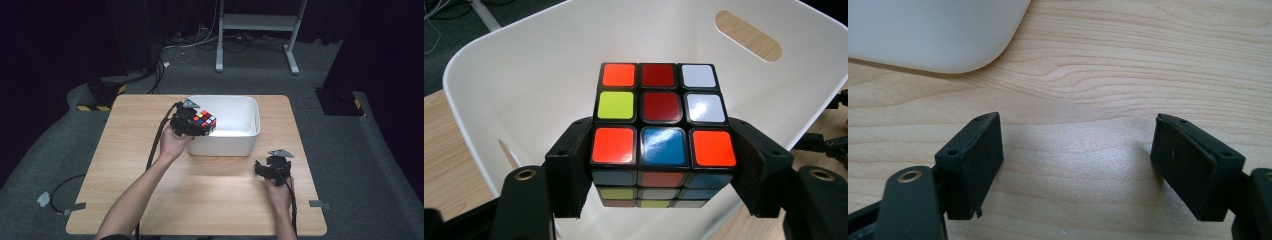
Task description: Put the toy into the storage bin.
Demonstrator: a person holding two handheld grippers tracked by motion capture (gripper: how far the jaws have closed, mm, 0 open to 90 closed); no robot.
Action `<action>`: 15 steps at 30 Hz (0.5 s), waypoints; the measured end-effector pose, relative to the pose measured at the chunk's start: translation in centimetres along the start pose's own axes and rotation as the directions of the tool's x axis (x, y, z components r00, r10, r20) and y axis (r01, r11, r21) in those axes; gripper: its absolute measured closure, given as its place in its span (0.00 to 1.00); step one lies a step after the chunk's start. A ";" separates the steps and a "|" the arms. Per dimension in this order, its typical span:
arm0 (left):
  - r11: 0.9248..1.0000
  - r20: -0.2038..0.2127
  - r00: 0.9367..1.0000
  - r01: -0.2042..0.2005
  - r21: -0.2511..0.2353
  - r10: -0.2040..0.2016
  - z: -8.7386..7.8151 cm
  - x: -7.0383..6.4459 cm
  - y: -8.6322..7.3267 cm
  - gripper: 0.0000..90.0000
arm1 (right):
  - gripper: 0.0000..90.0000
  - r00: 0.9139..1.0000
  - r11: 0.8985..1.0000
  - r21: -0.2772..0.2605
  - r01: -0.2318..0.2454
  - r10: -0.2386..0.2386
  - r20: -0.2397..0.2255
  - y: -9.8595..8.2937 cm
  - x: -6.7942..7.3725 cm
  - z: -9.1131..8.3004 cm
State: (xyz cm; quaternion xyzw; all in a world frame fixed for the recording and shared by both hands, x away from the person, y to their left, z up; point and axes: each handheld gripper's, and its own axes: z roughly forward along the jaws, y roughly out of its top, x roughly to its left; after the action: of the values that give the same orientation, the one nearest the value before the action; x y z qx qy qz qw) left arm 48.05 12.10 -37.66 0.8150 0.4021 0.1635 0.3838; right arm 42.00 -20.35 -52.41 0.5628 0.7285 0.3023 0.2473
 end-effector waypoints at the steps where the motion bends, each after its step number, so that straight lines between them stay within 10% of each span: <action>1: 1.000 0.000 1.000 -0.001 -0.001 0.001 -0.1 0.0 0.0 0.38 | 0.23 1.000 1.000 0.000 0.000 0.000 0.000 0.0 0.0 0.0; 15: 1.000 -0.009 1.000 0.011 0.004 -0.011 -0.1 0.3 -0.4 0.38 | 0.23 1.000 1.000 0.000 0.000 0.000 0.000 0.0 0.0 0.0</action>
State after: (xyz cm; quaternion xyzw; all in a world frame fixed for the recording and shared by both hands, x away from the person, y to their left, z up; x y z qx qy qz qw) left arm 47.97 12.54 -37.91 0.8129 0.4087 0.1643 0.3810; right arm 42.00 -20.34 -52.41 0.5628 0.7284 0.3024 0.2473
